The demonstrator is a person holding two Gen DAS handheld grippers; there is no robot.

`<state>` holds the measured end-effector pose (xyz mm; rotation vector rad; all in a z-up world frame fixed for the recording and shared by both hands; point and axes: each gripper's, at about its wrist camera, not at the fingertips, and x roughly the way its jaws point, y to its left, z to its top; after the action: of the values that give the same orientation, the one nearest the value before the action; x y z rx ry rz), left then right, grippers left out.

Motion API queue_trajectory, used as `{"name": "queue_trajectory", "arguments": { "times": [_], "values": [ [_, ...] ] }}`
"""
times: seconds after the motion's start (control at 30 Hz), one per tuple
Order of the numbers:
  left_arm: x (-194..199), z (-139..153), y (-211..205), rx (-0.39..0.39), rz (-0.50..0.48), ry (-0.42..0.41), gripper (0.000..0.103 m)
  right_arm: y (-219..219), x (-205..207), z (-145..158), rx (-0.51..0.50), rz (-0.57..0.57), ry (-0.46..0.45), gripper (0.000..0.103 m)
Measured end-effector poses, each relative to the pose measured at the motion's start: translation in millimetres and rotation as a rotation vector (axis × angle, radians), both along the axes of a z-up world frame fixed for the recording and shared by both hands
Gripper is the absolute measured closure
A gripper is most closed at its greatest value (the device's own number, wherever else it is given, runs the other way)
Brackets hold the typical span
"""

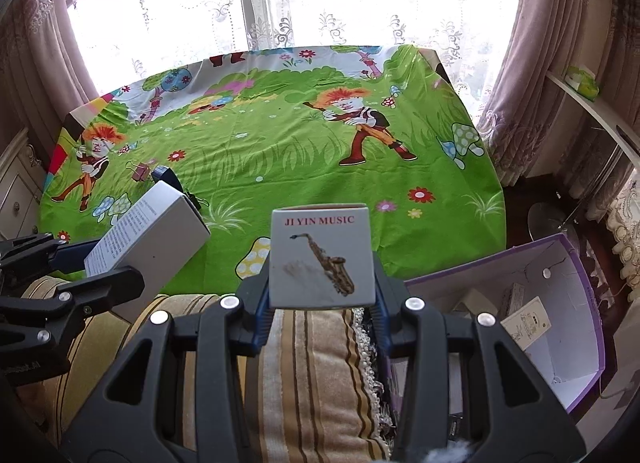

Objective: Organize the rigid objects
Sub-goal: 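Carry both boxes into the purple storage box and open both tools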

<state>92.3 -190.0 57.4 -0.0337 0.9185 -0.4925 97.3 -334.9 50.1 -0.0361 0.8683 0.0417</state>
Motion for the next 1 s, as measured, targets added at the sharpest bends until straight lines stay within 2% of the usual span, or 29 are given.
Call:
{"name": "queue_trajectory", "arguments": {
  "times": [0.2,0.7,0.87,0.93,1.0],
  "values": [
    [-1,-3,-25,-0.030,-0.030,0.042,0.060,-37,-9,5,-0.013,-0.079,-0.005,0.058],
    [-18,-7,-105,-0.005,-0.228,0.066,0.060,-105,-23,24,-0.033,-0.246,-0.042,0.058],
    [-24,-2,-124,-0.048,-0.307,0.057,0.058,-117,-28,32,-0.033,-0.293,-0.066,0.057],
    [-26,1,-128,-0.054,-0.315,0.045,0.048,-120,-29,34,-0.027,-0.311,-0.073,0.050],
    [-25,2,-125,-0.067,-0.308,0.040,0.045,-122,-31,36,-0.017,-0.320,-0.087,0.031]
  ]
}}
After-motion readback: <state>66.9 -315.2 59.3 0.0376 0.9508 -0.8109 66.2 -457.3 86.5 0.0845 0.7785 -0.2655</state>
